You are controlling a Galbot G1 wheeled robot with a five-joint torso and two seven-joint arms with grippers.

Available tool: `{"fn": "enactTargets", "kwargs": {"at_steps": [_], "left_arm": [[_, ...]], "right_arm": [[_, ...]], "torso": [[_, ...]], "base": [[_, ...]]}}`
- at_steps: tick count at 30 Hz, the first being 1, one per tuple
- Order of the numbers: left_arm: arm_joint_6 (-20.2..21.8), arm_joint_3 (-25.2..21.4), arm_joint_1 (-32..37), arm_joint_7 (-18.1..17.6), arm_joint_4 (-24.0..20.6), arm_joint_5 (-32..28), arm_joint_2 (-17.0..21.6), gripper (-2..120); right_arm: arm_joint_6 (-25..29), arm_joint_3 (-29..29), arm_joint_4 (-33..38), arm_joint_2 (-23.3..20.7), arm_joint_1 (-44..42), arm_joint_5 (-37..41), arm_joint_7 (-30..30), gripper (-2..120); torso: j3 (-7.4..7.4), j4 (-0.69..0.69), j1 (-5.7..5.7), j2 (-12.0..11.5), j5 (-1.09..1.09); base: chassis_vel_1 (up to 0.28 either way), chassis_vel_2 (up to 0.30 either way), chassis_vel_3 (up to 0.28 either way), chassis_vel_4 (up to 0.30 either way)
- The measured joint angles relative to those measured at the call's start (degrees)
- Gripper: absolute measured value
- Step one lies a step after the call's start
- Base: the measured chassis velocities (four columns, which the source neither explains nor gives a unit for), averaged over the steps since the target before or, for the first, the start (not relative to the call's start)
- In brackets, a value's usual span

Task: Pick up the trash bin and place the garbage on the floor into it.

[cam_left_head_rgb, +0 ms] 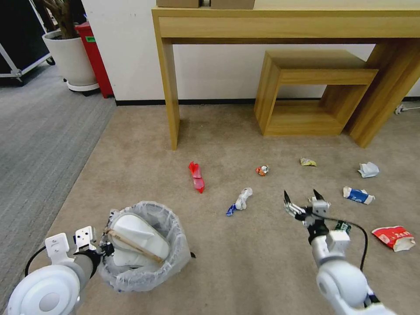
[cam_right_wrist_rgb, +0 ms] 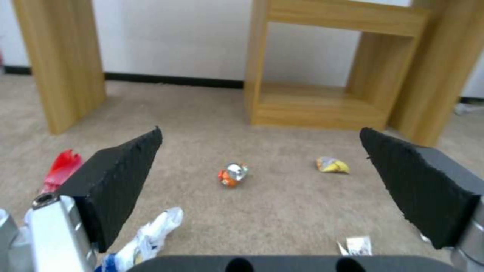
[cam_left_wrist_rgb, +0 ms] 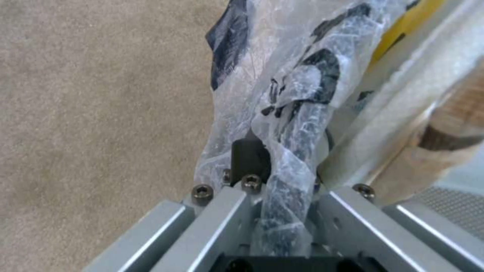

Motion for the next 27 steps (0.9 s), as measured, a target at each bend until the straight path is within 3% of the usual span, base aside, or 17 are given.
{"fn": "enactTargets", "kwargs": {"at_steps": [9,16,21,27], "left_arm": [[-0.1,1.3,-0.7,1.0,0.6,1.8,-1.0,0],[-0.4,1.2,-0.8,1.4,0.5,2.2,-1.7,0],[-0.6,1.1,-0.4,1.9,0.6,3.5,-2.9,0],[-0.6,1.0,-0.1,2.1,0.5,3.9,-3.6,0]], "right_arm": [[2.8,1.0,0.9,6.2,-3.8,-4.3,-1.0,100],[10.1,0.2,-0.6,10.0,-5.4,-9.1,-2.9,100],[14.6,-1.3,-2.0,11.7,-5.5,-11.7,-2.3,100],[15.8,-2.1,-3.2,11.6,-5.5,-12.1,-2.2,100]], "torso": [[0.0,0.01,0.0,0.0,-0.02],[0.0,0.01,0.0,0.0,-0.02],[0.01,0.01,0.0,0.0,-0.02],[0.01,0.01,0.0,0.0,-0.02]], "base": [[0.0,0.0,0.0,0.0],[0.0,0.0,0.0,0.0],[0.0,0.0,0.0,0.0],[0.0,0.0,0.0,0.0]]}}
